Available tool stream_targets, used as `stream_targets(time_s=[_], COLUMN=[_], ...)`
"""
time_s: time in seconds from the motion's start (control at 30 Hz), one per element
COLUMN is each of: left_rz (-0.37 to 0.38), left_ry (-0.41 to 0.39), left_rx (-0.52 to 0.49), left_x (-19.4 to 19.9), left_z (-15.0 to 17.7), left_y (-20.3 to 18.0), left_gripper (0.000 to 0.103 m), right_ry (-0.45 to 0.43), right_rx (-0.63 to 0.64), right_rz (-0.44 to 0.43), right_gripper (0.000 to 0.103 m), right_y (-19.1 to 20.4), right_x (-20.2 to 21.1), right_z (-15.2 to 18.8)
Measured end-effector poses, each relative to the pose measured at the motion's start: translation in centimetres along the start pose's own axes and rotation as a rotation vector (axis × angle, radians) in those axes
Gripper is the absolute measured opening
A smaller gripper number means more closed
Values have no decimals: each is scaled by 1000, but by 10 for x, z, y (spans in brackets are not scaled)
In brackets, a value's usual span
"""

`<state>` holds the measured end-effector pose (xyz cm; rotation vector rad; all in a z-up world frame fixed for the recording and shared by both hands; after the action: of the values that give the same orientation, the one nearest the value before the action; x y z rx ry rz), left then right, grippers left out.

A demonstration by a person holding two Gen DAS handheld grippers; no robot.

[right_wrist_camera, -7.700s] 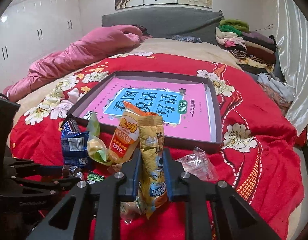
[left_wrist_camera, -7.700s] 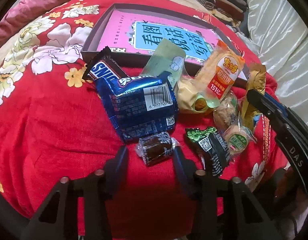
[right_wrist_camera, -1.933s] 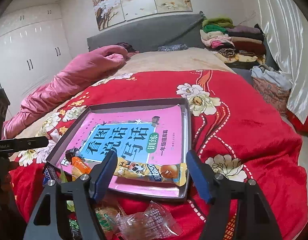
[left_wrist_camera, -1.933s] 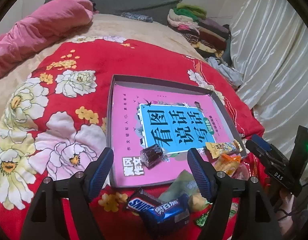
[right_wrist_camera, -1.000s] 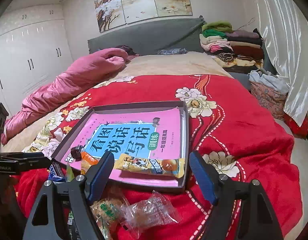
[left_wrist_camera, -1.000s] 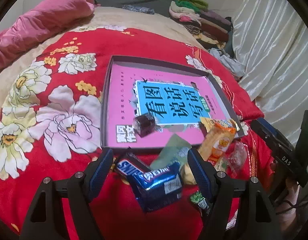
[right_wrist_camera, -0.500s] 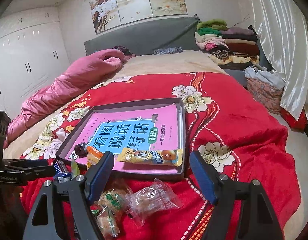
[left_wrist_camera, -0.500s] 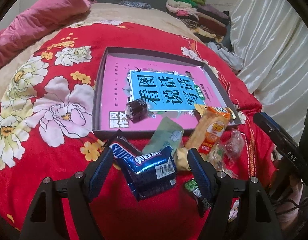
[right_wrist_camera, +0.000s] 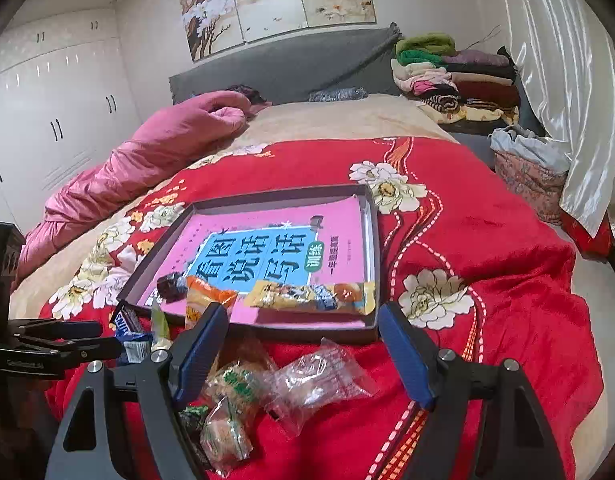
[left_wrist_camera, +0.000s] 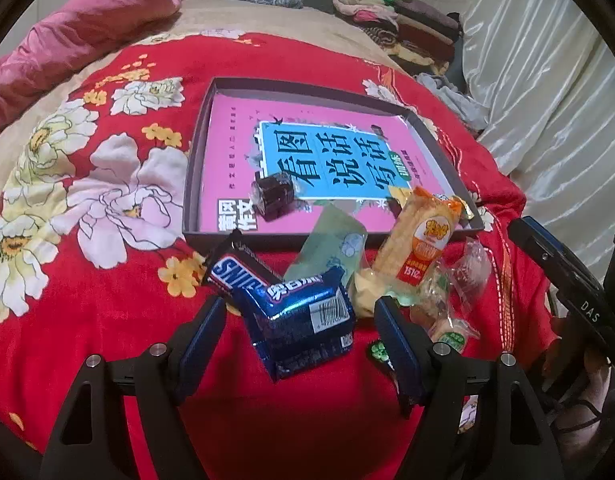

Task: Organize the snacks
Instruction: 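Withdraw both open grippers from the tray back toward the snack pile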

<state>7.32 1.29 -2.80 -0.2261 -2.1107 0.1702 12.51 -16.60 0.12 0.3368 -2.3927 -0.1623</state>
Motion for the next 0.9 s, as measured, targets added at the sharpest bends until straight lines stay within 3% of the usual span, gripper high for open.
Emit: stream_targets(time_s=[0.47, 0.9], left_rz=[-21, -44], left_ry=[52, 52], left_rx=[-7, 36], left_x=[-11, -12], left_z=[15, 21], left_y=[-11, -11], left_gripper=[78, 78], right_ry=[68, 132], right_rx=[-49, -77], right_rz=[9, 54], right_gripper=[78, 78], right_y=[-2, -9], right_x=[2, -8], right_z=[17, 24])
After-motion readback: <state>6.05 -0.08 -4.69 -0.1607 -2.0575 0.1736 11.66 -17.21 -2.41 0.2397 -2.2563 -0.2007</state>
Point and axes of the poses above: each gripper's, at about its wrist camera, not at the fingertips, and x roughly against the way its jaws point, y to its left, z to its underside, the point moved 1 cm from there along -x, roughly the way its jaws point, and after that the axes turned 6 degrees about -x, right-handed, at the moved point
